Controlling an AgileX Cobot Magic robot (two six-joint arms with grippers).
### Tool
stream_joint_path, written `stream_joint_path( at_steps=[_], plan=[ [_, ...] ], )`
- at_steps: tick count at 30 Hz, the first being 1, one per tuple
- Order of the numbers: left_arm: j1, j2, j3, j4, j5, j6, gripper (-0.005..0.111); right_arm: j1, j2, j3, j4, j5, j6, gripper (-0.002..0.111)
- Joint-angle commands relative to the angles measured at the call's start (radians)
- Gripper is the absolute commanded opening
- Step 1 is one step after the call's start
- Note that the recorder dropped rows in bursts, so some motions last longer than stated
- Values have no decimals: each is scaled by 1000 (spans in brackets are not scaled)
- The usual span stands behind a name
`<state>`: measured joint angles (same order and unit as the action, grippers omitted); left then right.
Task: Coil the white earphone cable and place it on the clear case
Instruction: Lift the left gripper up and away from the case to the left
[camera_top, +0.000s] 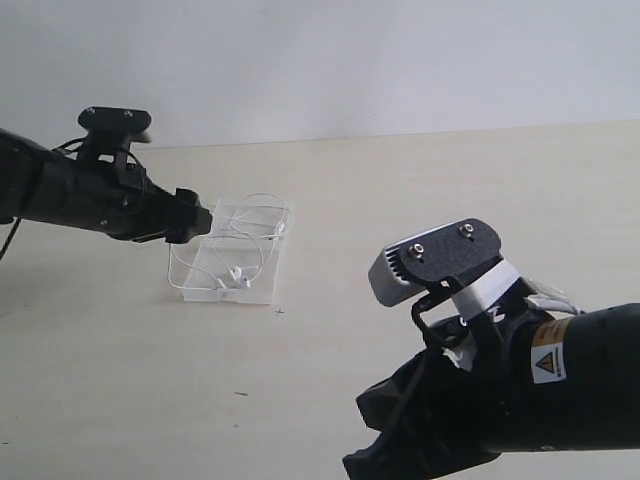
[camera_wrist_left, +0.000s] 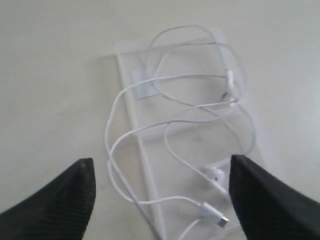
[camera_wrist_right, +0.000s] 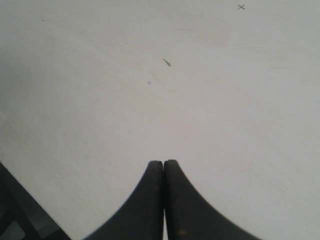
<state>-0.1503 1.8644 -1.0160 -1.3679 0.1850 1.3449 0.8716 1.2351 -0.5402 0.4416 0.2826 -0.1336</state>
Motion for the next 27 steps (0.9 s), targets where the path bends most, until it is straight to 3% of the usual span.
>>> stream_joint_path(
  at_steps=[1, 4, 9, 12, 17, 27],
  plan=[
    [2, -79, 9, 12, 97, -42, 72, 1, -5, 4, 0, -24, -2, 0],
    [2, -150, 15, 72, 152, -89, 72, 1, -5, 4, 0, -24, -2, 0],
    [2, -307, 15, 374, 323, -377, 62, 1, -5, 4, 0, -26, -5, 0],
    [2, -392, 15, 513, 494, -506, 44, 1, -5, 4, -6, -26, -5, 0],
    [0, -487, 26, 534, 769, -612, -1, 1, -5, 4, -8, -26, -5, 0],
    [0, -800, 285, 439, 711, -650, 0, 1, -5, 4, 8, -25, 4, 0]
  ],
)
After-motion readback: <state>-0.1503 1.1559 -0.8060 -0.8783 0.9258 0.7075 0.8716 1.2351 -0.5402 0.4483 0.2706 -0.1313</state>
